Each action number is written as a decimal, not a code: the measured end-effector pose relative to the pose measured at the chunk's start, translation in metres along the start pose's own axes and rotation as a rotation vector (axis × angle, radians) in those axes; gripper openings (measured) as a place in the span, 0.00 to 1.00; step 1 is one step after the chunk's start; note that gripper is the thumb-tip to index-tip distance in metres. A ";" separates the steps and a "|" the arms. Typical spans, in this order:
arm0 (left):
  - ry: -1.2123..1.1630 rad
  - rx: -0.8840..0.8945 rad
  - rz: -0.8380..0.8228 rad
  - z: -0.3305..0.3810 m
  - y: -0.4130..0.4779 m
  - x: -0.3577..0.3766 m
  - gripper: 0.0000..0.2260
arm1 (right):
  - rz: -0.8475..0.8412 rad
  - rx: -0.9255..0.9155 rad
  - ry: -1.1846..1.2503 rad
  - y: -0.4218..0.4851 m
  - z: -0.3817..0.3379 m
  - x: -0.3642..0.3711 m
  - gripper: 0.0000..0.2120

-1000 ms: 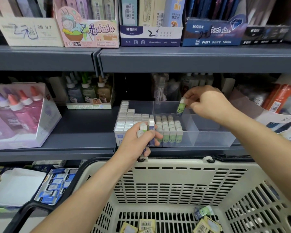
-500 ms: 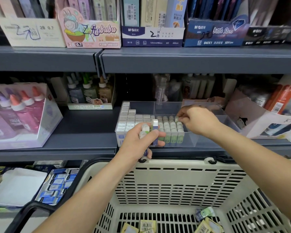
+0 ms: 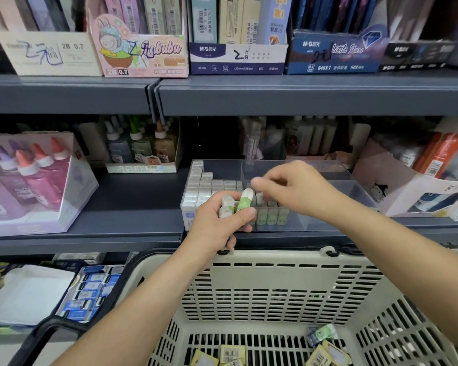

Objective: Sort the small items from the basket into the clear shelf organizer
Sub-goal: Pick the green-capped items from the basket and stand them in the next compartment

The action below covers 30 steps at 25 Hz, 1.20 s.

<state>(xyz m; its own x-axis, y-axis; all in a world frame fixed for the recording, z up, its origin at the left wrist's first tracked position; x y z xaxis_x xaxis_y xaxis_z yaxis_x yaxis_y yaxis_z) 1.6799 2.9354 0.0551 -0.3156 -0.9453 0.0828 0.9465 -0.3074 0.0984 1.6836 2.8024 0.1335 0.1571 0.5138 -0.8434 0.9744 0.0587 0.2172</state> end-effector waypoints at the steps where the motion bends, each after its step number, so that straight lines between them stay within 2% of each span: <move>1: -0.002 0.006 0.002 0.000 0.000 0.000 0.09 | -0.063 -0.006 0.050 -0.005 -0.009 0.008 0.14; 4: -0.003 0.043 0.015 0.002 -0.001 0.000 0.06 | -0.158 0.040 0.255 -0.010 -0.015 0.009 0.04; 7: 0.040 0.092 0.022 0.005 -0.002 0.000 0.03 | -0.058 0.110 0.462 -0.003 0.002 -0.022 0.02; 10: 0.123 0.170 0.014 0.010 -0.005 0.004 0.05 | 0.131 0.194 0.284 0.008 0.032 -0.051 0.05; 13: 0.169 0.198 0.014 0.013 -0.008 0.006 0.06 | 0.175 0.247 0.101 0.013 0.050 -0.052 0.05; 19: 0.175 0.149 0.053 0.011 -0.004 0.002 0.06 | 0.094 0.249 0.045 0.019 0.056 -0.035 0.08; 23: 0.224 0.113 0.058 0.008 -0.002 0.002 0.03 | -0.008 0.252 -0.078 0.026 0.058 -0.012 0.04; 25: 0.199 0.099 0.029 0.007 -0.004 0.005 0.07 | -0.052 0.242 -0.111 0.028 0.062 0.002 0.01; 30: 0.247 0.126 -0.007 0.009 -0.009 0.010 0.11 | -0.041 0.217 -0.201 0.028 0.068 0.013 0.07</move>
<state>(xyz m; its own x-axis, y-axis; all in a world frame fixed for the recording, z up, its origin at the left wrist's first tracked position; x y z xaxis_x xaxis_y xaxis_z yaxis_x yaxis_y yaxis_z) 1.6677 2.9292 0.0636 -0.2818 -0.9458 -0.1612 0.9234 -0.3130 0.2223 1.7236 2.7525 0.0945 0.1245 0.3334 -0.9345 0.9888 -0.1198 0.0890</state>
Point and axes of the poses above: each hand's wrist, its own y-axis towards the middle knuckle, its own x-axis out of the palm, z = x × y, the point moved 9 cm from there along y, towards the middle knuckle, and after that the axes turned 3 degrees about x, right-handed, at the moved point
